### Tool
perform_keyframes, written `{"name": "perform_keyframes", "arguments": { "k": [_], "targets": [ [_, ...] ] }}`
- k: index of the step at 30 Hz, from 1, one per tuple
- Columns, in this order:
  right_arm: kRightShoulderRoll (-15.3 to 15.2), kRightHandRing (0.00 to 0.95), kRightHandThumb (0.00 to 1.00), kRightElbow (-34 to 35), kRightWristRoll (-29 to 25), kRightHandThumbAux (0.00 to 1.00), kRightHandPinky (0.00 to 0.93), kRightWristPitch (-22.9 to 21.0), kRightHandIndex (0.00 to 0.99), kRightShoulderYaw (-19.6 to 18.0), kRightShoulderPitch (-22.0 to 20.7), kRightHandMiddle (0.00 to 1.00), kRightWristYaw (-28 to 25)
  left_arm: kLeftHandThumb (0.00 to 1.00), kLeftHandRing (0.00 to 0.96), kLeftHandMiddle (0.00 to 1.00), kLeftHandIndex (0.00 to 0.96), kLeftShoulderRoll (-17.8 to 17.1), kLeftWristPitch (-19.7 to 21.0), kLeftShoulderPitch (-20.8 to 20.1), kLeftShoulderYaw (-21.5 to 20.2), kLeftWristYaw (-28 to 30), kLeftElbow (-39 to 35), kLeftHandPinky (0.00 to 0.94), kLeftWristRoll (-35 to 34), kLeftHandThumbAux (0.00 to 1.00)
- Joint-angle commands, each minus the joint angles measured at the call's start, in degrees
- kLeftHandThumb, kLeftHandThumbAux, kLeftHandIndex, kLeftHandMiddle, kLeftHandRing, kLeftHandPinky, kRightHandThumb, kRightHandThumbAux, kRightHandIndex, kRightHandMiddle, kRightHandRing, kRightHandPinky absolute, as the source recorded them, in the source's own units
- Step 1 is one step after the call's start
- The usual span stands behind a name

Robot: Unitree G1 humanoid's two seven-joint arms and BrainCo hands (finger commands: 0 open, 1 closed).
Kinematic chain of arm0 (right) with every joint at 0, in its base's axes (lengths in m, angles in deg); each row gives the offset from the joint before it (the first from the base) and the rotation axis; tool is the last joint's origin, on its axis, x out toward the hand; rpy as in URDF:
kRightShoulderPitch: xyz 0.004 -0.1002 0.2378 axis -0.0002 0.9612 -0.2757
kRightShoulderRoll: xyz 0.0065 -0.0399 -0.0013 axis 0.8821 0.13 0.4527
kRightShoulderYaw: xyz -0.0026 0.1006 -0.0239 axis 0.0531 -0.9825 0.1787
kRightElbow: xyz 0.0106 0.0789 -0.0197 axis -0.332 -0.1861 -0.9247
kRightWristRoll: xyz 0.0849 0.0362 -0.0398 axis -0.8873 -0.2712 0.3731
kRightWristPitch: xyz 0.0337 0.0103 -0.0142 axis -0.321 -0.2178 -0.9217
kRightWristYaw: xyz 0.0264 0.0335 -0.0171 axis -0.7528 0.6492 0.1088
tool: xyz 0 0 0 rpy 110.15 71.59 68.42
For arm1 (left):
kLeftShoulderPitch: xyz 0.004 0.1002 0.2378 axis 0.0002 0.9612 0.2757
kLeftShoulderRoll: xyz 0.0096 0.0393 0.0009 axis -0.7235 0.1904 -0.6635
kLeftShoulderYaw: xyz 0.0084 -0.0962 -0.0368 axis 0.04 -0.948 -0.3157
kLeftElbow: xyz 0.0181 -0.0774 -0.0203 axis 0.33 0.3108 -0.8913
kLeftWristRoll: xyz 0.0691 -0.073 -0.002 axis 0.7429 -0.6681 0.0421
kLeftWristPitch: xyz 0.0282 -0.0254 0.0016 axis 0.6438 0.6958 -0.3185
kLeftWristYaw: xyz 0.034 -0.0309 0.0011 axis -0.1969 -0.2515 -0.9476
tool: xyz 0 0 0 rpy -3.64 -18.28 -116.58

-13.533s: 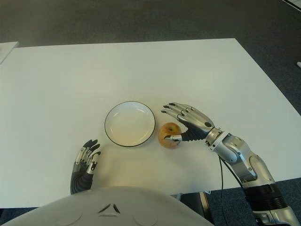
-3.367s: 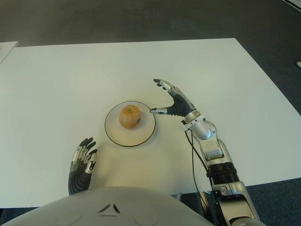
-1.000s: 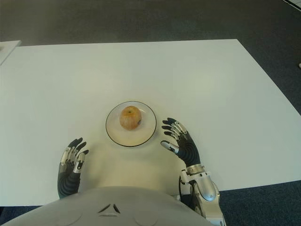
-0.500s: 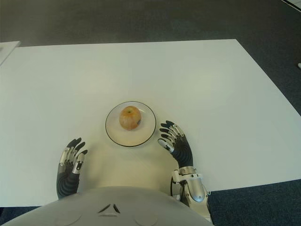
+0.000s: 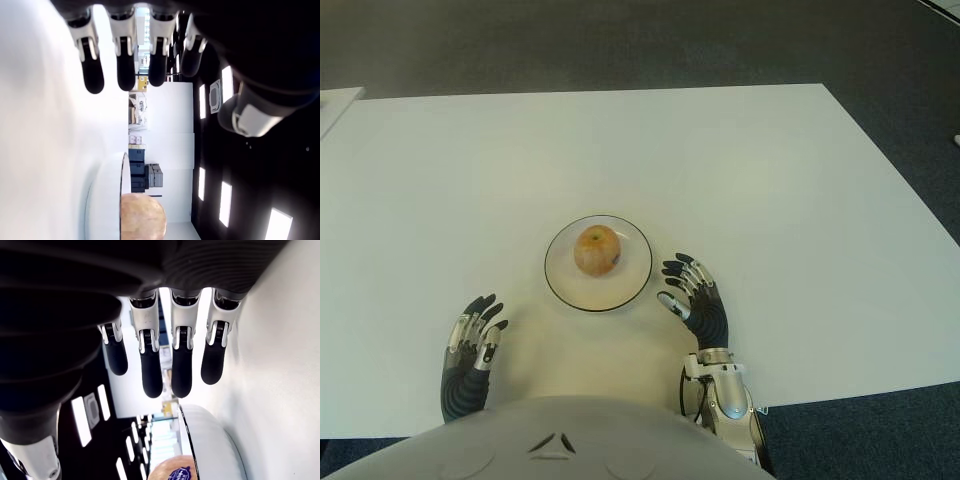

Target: Put the apples into the plate.

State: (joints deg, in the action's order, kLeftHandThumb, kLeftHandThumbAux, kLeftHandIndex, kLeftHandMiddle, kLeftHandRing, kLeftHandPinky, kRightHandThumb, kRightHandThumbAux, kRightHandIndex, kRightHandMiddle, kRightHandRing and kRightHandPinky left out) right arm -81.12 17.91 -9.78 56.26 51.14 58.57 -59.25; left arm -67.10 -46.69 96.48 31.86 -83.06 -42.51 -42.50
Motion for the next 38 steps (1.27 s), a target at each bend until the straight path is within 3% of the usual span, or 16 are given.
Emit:
{"name": "perform_keyframes", "arguments": {
  "k": [1, 26, 38],
  "targets": [
    [0.38, 0.318, 0.639, -2.41, -0.01, 0.726, 0.31, -0.48, 0.205, -0.72, 0.41, 0.34, 0.24, 0.189, 0.201, 0.176, 0.158, 0.31, 0.72, 0.43, 0.0, 0.79, 0.21, 0.253, -0.74, 0.484],
    [0.17, 0.318, 0.615, -4.78, -0.04, 0.712, 0.33, 1.59, 0.2, -1.64, 1.29, 0.332, 0.13, 0.179, 0.21, 0.185, 0.178, -0.06, 0.73, 0.17, -0.31, 1.85, 0.81, 0.256, -0.7, 0.455],
    [0.45, 0.324, 0.689, -2.91, -0.08, 0.711, 0.3, 1.7, 0.203, -2.27, 3.19, 0.344, 0.42, 0.184, 0.218, 0.193, 0.181, 0.04, 0.53, -0.11, 0.05, 2.25, 1.13, 0.263, -1.65, 0.466]
  ]
}}
